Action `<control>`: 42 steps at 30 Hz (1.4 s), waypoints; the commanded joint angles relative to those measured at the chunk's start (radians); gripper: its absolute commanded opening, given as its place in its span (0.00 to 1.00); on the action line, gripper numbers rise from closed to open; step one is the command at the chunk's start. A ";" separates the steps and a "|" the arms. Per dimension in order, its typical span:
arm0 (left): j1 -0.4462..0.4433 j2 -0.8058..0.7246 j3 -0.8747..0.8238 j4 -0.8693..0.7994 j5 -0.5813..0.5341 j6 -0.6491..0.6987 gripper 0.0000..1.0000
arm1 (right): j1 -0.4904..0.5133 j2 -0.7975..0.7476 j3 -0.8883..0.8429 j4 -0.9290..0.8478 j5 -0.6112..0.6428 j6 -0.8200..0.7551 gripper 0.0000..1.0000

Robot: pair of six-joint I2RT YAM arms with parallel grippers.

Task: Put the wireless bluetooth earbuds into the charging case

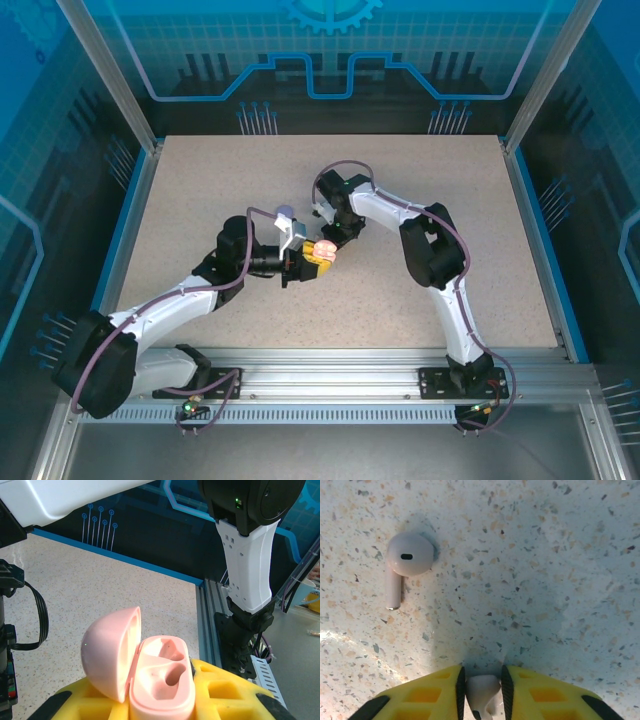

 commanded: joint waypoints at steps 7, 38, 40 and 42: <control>0.007 -0.021 0.033 -0.007 0.003 0.032 0.11 | -0.035 -0.020 -0.036 -0.005 -0.017 0.085 0.24; 0.007 0.013 0.051 -0.004 -0.002 0.028 0.11 | -0.176 -0.154 -0.280 0.116 0.028 0.257 0.36; 0.007 0.014 0.054 -0.007 -0.001 0.027 0.11 | -0.173 -0.144 -0.269 0.105 0.026 0.246 0.38; 0.008 0.015 0.057 -0.010 -0.002 0.030 0.11 | -0.170 -0.135 -0.258 0.093 0.032 0.239 0.39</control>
